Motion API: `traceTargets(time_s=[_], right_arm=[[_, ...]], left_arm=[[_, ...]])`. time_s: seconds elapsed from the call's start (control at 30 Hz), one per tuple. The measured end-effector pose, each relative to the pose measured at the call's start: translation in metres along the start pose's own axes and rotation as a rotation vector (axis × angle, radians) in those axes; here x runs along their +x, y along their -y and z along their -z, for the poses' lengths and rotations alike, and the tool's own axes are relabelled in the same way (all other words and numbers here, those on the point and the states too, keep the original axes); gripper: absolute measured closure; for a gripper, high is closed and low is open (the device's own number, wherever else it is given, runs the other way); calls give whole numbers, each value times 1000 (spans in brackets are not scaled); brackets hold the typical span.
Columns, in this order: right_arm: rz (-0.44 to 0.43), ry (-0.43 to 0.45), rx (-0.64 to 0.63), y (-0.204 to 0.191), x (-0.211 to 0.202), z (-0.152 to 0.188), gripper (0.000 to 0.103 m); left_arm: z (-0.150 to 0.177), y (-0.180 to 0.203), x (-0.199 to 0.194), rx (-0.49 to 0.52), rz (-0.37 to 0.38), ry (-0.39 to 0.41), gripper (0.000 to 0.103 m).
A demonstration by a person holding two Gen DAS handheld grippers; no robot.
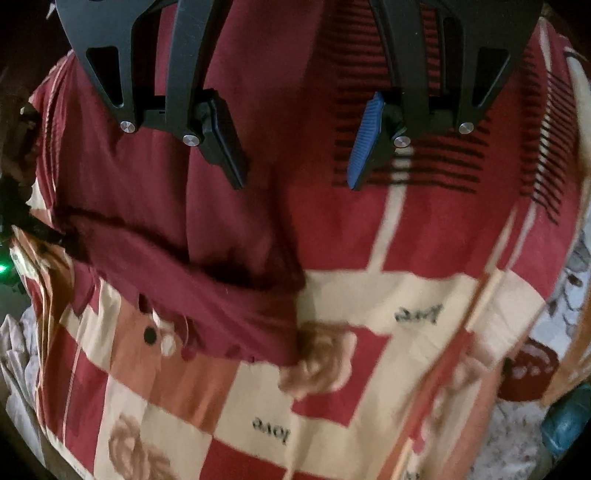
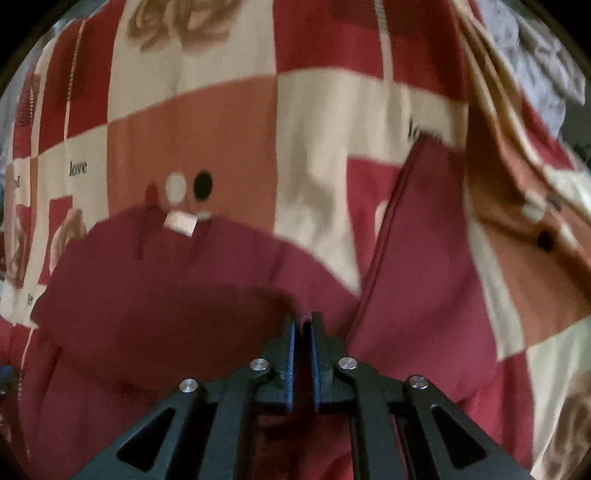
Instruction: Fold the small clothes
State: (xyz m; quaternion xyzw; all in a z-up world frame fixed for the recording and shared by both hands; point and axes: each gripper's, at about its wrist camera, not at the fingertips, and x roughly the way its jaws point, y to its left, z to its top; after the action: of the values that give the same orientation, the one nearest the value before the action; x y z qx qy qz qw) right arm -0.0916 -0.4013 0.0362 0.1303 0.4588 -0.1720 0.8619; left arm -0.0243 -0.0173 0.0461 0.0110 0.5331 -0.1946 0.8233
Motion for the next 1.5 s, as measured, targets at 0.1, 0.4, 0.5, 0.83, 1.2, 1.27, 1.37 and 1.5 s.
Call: traceTargets(time_s=[0.1,0.4,0.5,0.83,1.2,1.27,1.37,1.5], right_arm=[[-122,36,4,-13,-25,7,37],[-424,68,-429,-192,-42,12,37],[-274,104,-671,-265,-16,29,37],[-199,61,-667,-313,56,8,87],[-294,27,-642,-350,67,14,90],[-300,12,-634,-340,56,9,89],[-380,-36,-561,-301,26,6,62],[-373,17,-415,-218,-15,4,35]], left_arm=[[4,-4,3,-19,21,-36,47],[35,-10,-11,-66,94,-46,47],[45,-16,-11,-87,126,-54,47],[52,-16,-14,2,152,-29,82],[57,-40,-31,-62,92,22,89],[55,-39,-35,-72,73,42,89],[49,-42,-40,-104,88,72,85],[46,-35,-42,-109,91,93,62]])
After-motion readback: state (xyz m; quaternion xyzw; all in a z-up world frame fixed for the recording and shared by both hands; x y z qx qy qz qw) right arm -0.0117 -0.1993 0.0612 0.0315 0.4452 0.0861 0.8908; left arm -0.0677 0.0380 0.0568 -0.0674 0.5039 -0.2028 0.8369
